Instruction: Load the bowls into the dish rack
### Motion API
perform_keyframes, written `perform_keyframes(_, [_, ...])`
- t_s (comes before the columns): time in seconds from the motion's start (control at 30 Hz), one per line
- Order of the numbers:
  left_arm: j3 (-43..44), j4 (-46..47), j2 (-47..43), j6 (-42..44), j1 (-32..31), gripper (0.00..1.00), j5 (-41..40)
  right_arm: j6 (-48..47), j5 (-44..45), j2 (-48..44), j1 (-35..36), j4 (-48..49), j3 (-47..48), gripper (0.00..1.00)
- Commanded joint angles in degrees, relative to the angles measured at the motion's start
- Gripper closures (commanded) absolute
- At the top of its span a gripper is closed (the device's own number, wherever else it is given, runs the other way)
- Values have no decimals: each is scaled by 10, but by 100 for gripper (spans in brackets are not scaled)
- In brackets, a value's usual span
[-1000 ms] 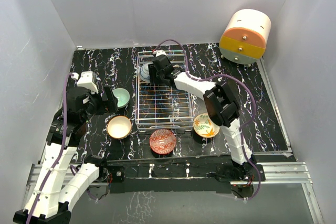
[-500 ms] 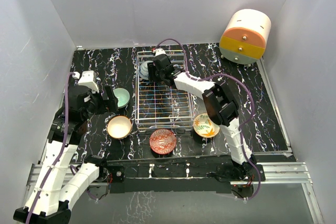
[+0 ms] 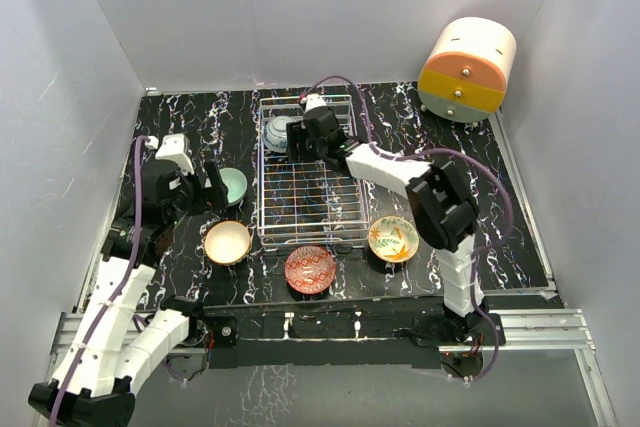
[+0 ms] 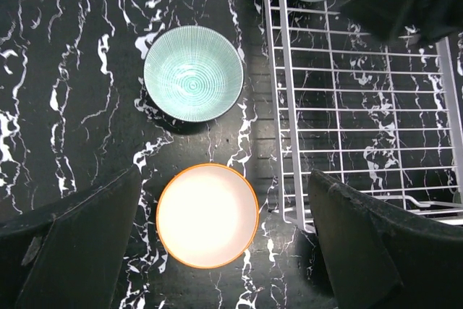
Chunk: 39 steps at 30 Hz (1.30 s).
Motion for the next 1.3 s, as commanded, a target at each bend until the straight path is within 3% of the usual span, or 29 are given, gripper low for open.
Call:
perform_keyframes(0.0, [-34, 51, 16, -22, -3, 3, 7, -16, 0, -136, 0, 56, -27, 41])
perform_keyframes(0.23, [-75, 124, 69, -38, -4, 6, -13, -29, 38, -307, -2, -6, -109, 35])
perform_keyframes(0.4, [-63, 145, 153, -64, -4, 13, -77, -36, 60, -398, -6, -53, -169, 34])
perform_keyframes(0.57, [-89, 212, 213, -80, -4, 21, -50, -40, 77, -473, -14, -75, -224, 33])
perform_keyframes(0.97, [-118, 348, 301, -30, -4, 36, 13, -37, 82, -527, -23, -100, -261, 33])
perform_keyframes(1.27, [-117, 358, 372, -29, -4, 41, 17, -38, 89, -540, -29, -100, -273, 33])
